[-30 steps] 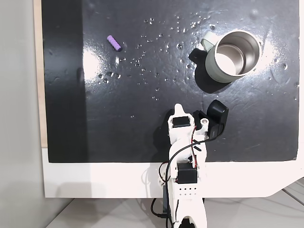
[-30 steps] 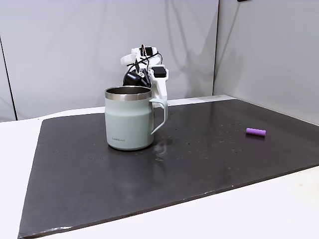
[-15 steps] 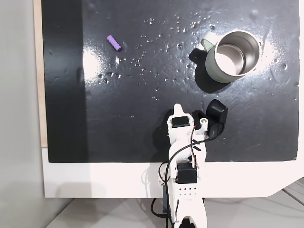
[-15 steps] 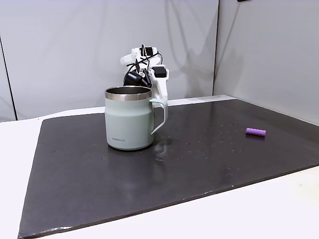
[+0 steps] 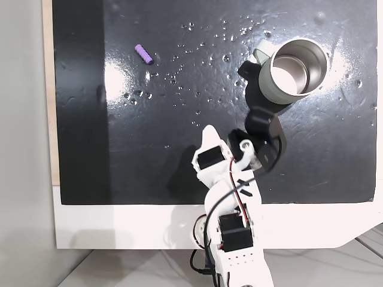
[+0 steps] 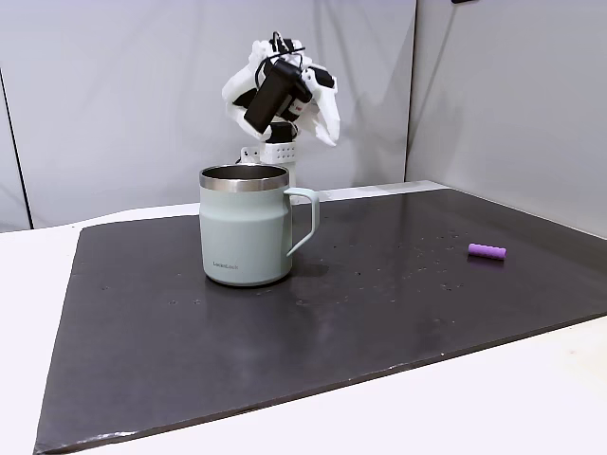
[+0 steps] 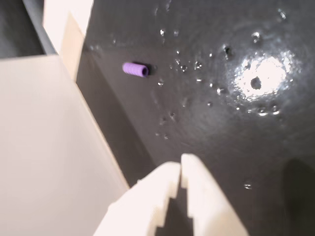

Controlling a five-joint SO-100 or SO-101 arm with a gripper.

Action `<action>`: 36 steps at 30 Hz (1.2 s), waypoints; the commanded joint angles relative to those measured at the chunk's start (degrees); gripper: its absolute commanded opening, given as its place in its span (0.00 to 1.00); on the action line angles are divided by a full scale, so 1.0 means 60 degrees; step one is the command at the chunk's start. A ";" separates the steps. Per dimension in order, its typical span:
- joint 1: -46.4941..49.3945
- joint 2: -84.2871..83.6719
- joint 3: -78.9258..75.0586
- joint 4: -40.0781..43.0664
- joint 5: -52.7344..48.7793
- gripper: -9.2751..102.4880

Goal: Grasp a pengrip and put it in the cup.

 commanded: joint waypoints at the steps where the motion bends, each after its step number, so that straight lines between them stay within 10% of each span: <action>1: -0.0146 -0.2241 -0.3032 0.0220 -0.1816 0.08; 14: -0.0322 -0.7515 -0.7998 0.0571 -0.8921 0.08; 36: -0.1025 -1.6802 -1.7168 0.2725 -1.1147 0.22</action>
